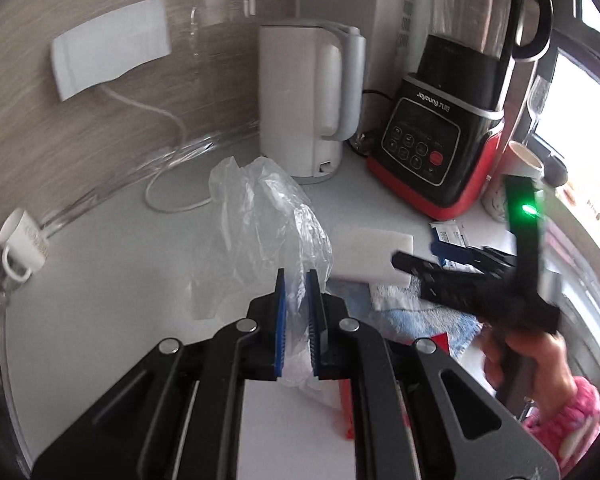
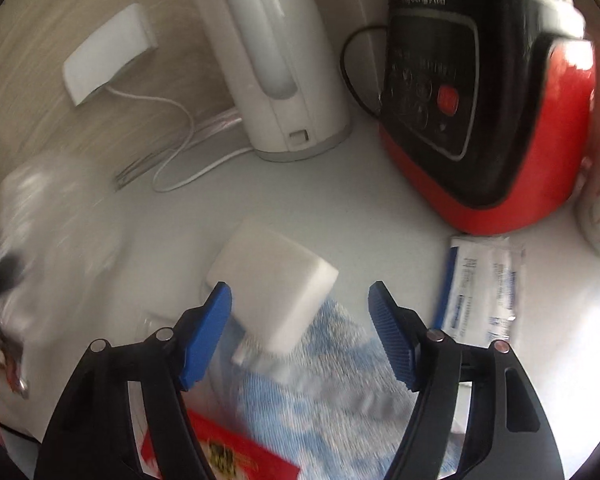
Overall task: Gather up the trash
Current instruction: 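Reach the left tool to the clear plastic bag and grasp it, then drop the plastic bag into the green basket with the left tool while the right drops the foam block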
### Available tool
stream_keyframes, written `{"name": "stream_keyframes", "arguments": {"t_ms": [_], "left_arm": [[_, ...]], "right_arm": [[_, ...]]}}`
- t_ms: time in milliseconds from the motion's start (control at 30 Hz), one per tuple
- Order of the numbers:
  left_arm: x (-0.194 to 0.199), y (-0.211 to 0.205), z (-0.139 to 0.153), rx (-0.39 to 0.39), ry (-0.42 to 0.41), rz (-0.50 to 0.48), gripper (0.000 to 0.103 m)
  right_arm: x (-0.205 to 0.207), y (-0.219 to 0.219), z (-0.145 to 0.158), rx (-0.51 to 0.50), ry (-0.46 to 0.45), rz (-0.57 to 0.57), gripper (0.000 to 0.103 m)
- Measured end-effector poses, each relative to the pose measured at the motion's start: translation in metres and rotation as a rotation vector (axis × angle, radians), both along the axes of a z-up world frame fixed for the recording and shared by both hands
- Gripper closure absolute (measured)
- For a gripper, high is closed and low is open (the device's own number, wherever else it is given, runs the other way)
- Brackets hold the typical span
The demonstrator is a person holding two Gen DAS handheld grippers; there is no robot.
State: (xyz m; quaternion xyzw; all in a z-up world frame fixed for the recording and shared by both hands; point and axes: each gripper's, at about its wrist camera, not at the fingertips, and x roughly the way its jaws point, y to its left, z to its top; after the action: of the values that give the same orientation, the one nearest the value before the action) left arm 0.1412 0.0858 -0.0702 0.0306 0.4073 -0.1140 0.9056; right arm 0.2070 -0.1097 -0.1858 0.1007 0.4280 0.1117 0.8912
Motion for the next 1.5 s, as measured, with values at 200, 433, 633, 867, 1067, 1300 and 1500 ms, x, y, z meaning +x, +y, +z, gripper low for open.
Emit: {"name": "stream_keyframes", "arguments": {"t_ms": [200, 433, 633, 867, 1067, 1300, 1500], "left_arm": [[-0.020, 0.024, 0.002, -0.030, 0.014, 0.047, 0.094], [-0.042, 0.045, 0.005, -0.049, 0.006, 0.080, 0.094], [-0.073, 0.060, 0.013, -0.069, -0.001, 0.079, 0.094], [-0.128, 0.077, 0.027, -0.078, -0.012, 0.025, 0.094], [-0.180, 0.093, 0.028, -0.096, 0.014, -0.074, 0.094], [-0.226, 0.110, 0.011, -0.091, 0.050, -0.148, 0.094], [-0.261, 0.121, -0.010, -0.056, 0.070, -0.200, 0.094]], "right_arm": [[0.021, 0.004, -0.020, 0.098, 0.091, -0.004, 0.058], [0.002, 0.017, 0.003, 0.082, 0.024, -0.003, 0.075], [-0.033, 0.043, 0.037, 0.002, -0.075, 0.025, 0.079], [-0.108, 0.079, 0.080, -0.076, -0.154, 0.060, 0.079], [-0.193, 0.114, 0.092, -0.113, -0.151, 0.083, 0.078], [-0.284, 0.151, 0.092, -0.154, -0.112, 0.062, 0.078], [-0.336, 0.178, 0.080, -0.188, -0.067, 0.015, 0.078]]}}
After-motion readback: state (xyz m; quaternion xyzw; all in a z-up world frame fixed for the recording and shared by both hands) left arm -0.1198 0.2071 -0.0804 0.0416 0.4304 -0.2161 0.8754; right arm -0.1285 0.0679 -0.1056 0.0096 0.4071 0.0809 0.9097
